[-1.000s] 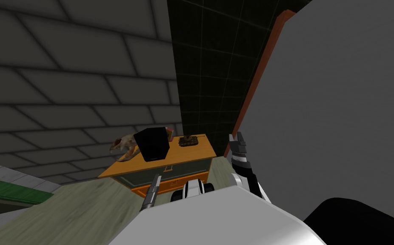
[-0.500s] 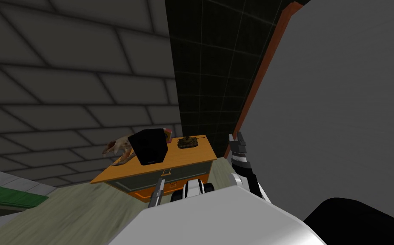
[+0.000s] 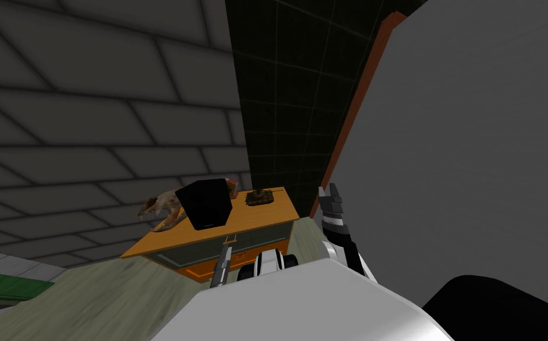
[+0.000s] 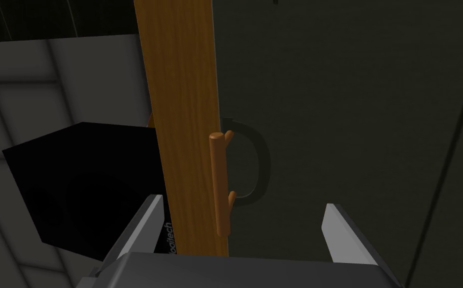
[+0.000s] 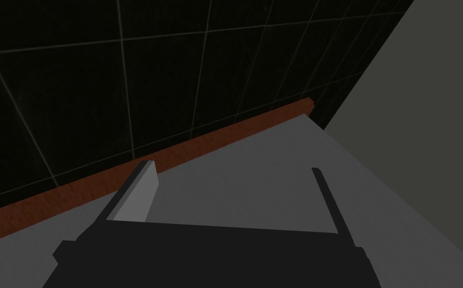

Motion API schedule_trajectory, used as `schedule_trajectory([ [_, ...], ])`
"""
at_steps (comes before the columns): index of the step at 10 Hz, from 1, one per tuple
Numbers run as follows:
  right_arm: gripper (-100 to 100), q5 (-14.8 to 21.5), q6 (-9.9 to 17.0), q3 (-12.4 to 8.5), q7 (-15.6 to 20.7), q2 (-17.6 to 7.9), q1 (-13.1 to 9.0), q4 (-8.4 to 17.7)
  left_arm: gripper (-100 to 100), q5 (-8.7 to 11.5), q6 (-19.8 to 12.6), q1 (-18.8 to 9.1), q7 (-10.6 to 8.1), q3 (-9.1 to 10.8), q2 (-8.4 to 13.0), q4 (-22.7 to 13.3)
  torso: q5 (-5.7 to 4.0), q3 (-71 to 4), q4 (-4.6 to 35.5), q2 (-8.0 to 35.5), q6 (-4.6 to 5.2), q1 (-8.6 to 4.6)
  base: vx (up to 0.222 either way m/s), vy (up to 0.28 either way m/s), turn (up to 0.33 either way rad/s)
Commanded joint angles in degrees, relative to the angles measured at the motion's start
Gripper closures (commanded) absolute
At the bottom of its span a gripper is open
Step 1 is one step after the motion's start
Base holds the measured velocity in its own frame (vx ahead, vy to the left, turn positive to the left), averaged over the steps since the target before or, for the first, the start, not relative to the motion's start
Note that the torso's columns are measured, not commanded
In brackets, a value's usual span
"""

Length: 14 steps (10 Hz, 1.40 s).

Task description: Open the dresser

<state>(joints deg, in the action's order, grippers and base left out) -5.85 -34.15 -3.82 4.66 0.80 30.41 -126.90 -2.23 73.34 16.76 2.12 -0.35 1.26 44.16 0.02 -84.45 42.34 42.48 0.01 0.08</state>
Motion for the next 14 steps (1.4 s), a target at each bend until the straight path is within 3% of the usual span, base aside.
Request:
schedule_trajectory([
  [1, 0, 0.0, 0.0, 0.0, 0.0, 0.0, 0.0, 0.0, -100, 4.5, -2.3, -4.7, 2.43, 0.05, 0.4, -2.5, 0.0, 0.0, 0.0, 0.0, -0.01, -0.02, -0.156, 0.028, -0.187],
  [2, 0, 0.0, 0.0, 0.0, 0.0, 0.0, 0.0, 0.0, -100, 6.3, -3.1, -6.8, 3.35, 0.06, 0.6, -3.4, -0.01, 0.0, 0.0, 0.0, -0.01, -0.05, -0.159, 0.019, -0.165],
  [3, 0, 0.0, 0.0, 0.0, 0.0, 0.0, 0.0, 0.0, -100, 6.3, -3.1, -6.8, 3.35, 0.06, 0.6, -3.4, -0.02, -0.1, 0.0, -0.1, -0.02, -0.1, -0.099, 0.013, -0.077],
  [8, 0, 0.0, 0.0, 0.0, 0.0, 0.0, 0.0, 0.0, -100, 14.9, -7.2, -15.9, 7.93, 0.13, 1.3, -8.3, -0.02, -0.1, 0.0, -0.1, -0.01, -0.13, -0.114, 0.01, -0.177],
  [9, 0, 0.0, 0.0, 0.0, 0.0, 0.0, 0.0, 0.0, -100, 13.9, -6.0, -15.8, 7.13, 0.28, 1.3, -9.4, -0.02, -0.1, 0.0, -0.1, -0.02, -0.06, -0.059, 0.009, -0.031],
  [10, 0, 0.0, 0.0, 0.0, 0.0, 0.0, 0.0, 0.0, 100, 13.2, -6.4, -14.5, 7.01, 0.12, 1.1, -7.3, -0.01, -0.2, -0.1, -0.4, -0.06, -0.05, 0.018, 0.004, 0.17],
  [14, 0, 0.0, 0.0, 0.0, 0.0, 0.0, 0.1, 0.0, 100, 6.3, -3.1, -7.3, 3.35, 0.06, 0.6, -3.4, -0.03, -0.3, -0.1, -0.5, 0.0, -0.13, 0.13, -0.017, 0.178],
])
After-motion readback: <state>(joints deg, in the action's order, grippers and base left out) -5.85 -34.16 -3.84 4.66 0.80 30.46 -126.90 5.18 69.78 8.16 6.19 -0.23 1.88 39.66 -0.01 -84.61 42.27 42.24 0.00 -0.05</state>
